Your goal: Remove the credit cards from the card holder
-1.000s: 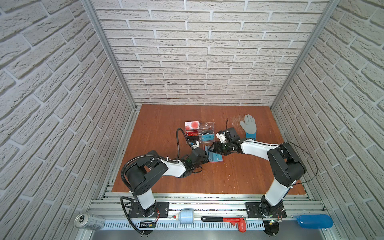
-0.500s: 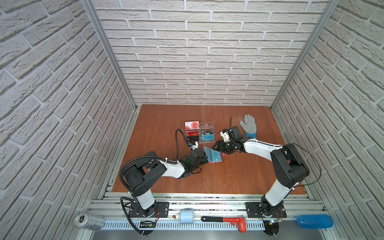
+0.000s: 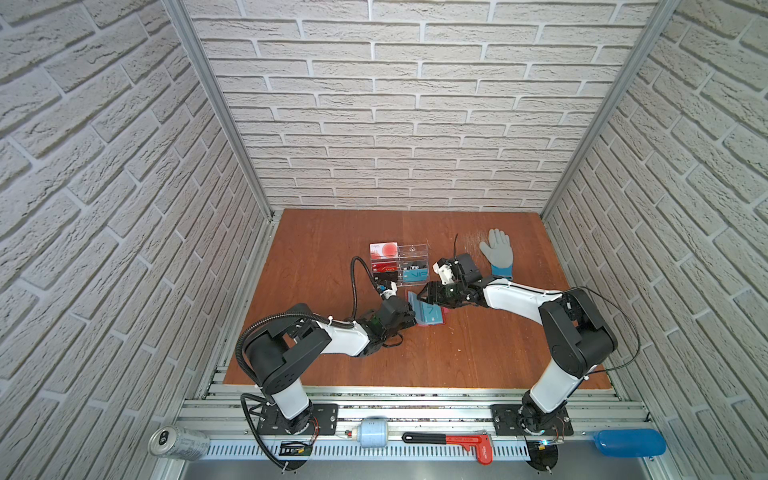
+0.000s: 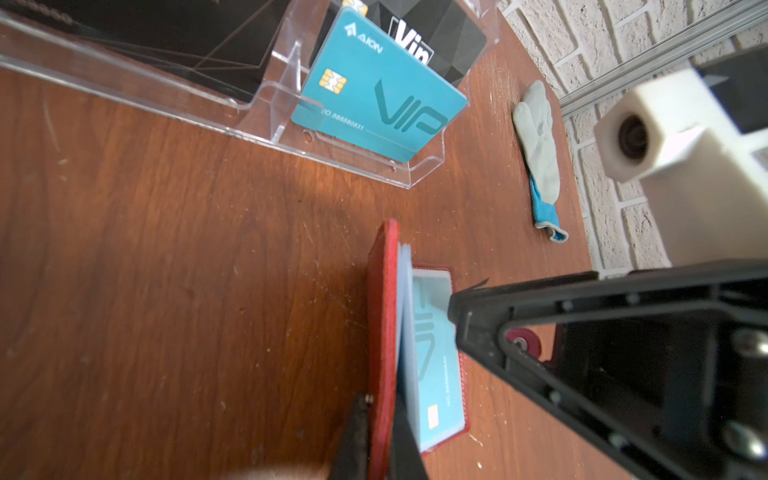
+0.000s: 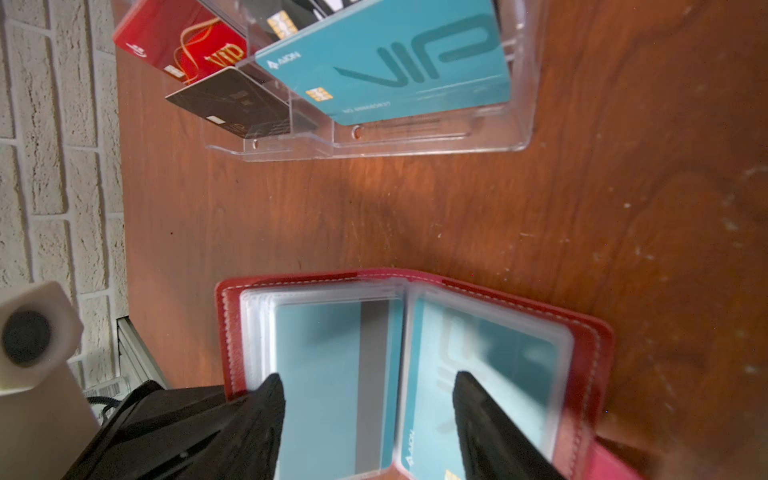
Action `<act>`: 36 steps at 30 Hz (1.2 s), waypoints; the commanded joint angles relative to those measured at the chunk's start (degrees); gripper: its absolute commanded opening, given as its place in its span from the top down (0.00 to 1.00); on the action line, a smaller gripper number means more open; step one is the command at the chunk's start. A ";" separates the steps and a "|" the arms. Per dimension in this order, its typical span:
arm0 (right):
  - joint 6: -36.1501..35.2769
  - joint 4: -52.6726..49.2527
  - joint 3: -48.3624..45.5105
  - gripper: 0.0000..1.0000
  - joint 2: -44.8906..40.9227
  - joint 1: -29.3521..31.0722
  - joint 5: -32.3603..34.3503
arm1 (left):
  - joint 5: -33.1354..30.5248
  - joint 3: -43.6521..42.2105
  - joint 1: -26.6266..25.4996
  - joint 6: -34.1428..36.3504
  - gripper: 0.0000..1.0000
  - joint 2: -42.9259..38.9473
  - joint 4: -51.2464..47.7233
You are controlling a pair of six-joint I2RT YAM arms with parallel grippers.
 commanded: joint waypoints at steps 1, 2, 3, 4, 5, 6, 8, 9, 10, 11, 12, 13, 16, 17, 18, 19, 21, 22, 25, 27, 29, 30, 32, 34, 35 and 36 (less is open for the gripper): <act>0.03 3.11 -0.50 0.33 -1.31 0.43 -1.88 | -0.13 2.06 -0.38 0.93 1.00 -0.98 1.62; 0.12 3.26 -0.51 0.33 -1.20 0.44 -2.09 | -0.11 2.34 -0.55 0.92 1.00 -0.86 1.61; 0.25 3.38 -0.51 0.33 -1.10 0.44 -2.34 | 0.06 2.72 -0.68 0.85 1.00 -0.60 1.54; 0.24 3.40 -0.41 0.33 -1.09 0.44 -2.49 | 0.09 2.92 -0.74 0.82 1.00 -0.49 1.54; 0.21 3.40 -0.41 0.33 -1.09 0.51 -2.54 | 0.17 3.14 -0.83 0.78 1.00 -0.28 1.54; 0.17 3.14 -0.33 0.33 -1.05 0.53 -2.42 | 0.16 3.22 -0.82 0.73 1.00 -0.23 1.54; 0.06 2.69 -0.11 0.33 -0.92 0.54 -2.14 | 0.13 3.31 -0.92 0.78 1.00 0.03 1.54; 0.15 2.78 -0.15 0.33 -0.83 0.61 -2.18 | 0.18 3.44 -0.90 0.66 1.00 0.11 1.53; 0.23 2.86 -0.11 0.33 -0.66 0.62 -2.28 | 0.17 3.39 -1.04 0.65 1.00 0.12 1.53; 0.26 2.58 0.06 0.33 -0.46 0.70 -2.15 | 0.13 3.34 -1.02 0.60 1.00 0.15 1.54; 0.13 2.08 0.32 0.33 -0.18 0.71 -1.87 | 0.17 3.32 -1.07 0.56 1.00 0.18 1.54; -0.05 1.54 0.53 0.33 0.04 0.71 -1.62 | 0.17 3.25 -1.10 0.55 1.00 0.13 1.58; -0.34 0.20 0.97 0.34 0.41 0.71 -0.29 | 0.01 2.97 -1.10 0.49 1.00 -0.12 1.62; -0.70 -0.73 1.28 0.34 0.53 0.76 0.22 | -0.15 2.84 -1.10 0.53 1.00 -0.14 1.61; -0.95 -1.07 1.42 0.34 0.51 0.72 0.54 | -0.24 2.75 -1.10 0.48 1.00 -0.24 1.62; -0.97 -1.12 1.43 0.34 0.49 0.80 0.70 | -0.26 2.66 -1.10 0.47 1.00 -0.34 1.62; -1.36 -2.32 1.79 0.34 0.54 0.97 1.84 | -0.29 2.50 -1.10 0.54 1.00 -0.32 1.71; -1.61 -3.16 2.06 0.34 0.65 1.08 2.60 | -0.26 2.40 -1.09 0.54 1.00 -0.32 1.80; -2.23 -5.13 2.84 0.35 1.18 1.18 4.45 | -0.49 2.32 -1.10 0.52 1.00 -0.69 1.71; -2.29 -5.81 3.09 0.35 1.22 1.25 5.22 | -0.66 2.11 -1.10 0.55 1.00 -1.01 1.63; -2.60 -6.51 3.16 0.35 0.89 1.23 6.24 | -1.03 1.87 -1.10 0.64 1.00 -1.28 1.54; -2.80 -6.94 3.19 0.36 0.64 1.23 6.85 | -1.12 1.79 -1.10 0.64 1.00 -1.42 1.54; -3.14 -7.79 3.31 0.36 0.17 1.22 8.03 | -1.42 1.49 -1.10 0.64 1.00 -1.50 1.54; -3.43 -8.52 3.33 0.36 -0.37 1.23 9.14 | -1.49 1.30 -1.05 0.60 1.00 -1.60 1.54; -3.62 -8.96 3.27 0.36 -0.63 1.23 9.76 | -1.49 1.26 -1.12 0.57 1.00 -1.55 1.47; -3.74 -9.20 3.27 0.36 -0.89 1.25 10.22 | -1.59 1.10 -1.10 0.58 1.00 -1.67 1.44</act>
